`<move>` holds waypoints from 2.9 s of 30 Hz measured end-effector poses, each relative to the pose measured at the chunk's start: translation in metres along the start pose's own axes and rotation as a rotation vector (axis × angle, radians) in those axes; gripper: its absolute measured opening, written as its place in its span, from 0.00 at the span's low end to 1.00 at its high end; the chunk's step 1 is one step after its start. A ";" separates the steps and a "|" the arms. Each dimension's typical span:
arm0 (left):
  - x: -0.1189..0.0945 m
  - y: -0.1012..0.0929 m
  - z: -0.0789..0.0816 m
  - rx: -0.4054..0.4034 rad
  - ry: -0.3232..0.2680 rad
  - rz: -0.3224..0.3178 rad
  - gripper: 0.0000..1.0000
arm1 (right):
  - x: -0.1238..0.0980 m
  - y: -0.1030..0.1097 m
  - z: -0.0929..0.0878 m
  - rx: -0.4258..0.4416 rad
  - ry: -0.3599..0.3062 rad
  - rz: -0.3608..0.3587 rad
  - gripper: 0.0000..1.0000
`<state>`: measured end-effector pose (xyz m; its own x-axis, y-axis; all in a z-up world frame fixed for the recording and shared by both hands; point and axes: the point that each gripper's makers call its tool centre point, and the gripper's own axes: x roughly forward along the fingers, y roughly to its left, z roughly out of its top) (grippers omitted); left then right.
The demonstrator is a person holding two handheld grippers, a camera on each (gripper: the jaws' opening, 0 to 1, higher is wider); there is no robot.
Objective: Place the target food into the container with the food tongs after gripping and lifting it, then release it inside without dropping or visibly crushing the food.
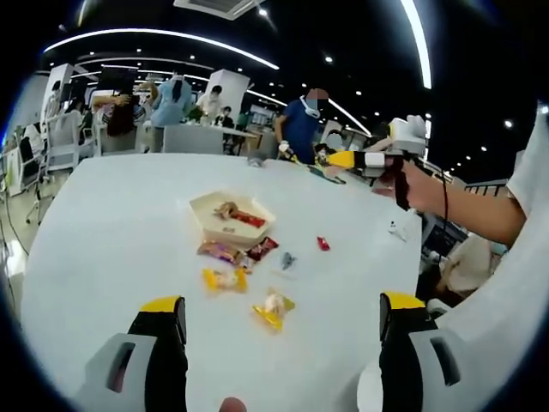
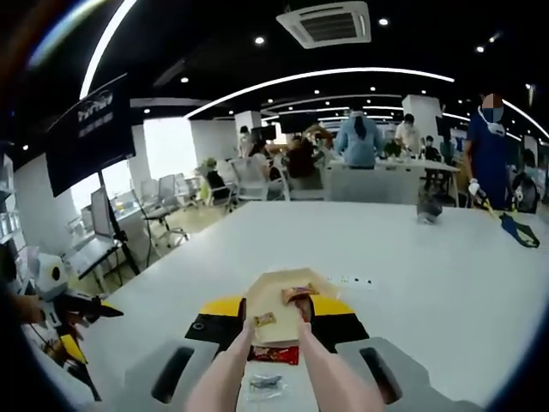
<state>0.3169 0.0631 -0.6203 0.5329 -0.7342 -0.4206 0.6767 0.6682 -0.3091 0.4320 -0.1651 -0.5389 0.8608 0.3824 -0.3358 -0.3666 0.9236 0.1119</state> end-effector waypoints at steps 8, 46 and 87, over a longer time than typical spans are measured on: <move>0.003 -0.007 -0.001 0.022 0.022 -0.024 0.93 | -0.022 -0.010 -0.013 0.036 -0.005 -0.028 0.27; 0.012 -0.017 -0.002 0.034 0.005 -0.049 0.93 | -0.078 0.014 -0.073 0.153 0.014 -0.042 0.26; 0.037 -0.041 -0.008 -0.053 0.040 0.065 0.94 | -0.076 -0.015 -0.098 0.083 0.124 0.025 0.26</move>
<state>0.3052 0.0093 -0.6301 0.5540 -0.6841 -0.4744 0.6128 0.7208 -0.3239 0.3371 -0.2104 -0.6062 0.7999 0.4035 -0.4442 -0.3520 0.9150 0.1972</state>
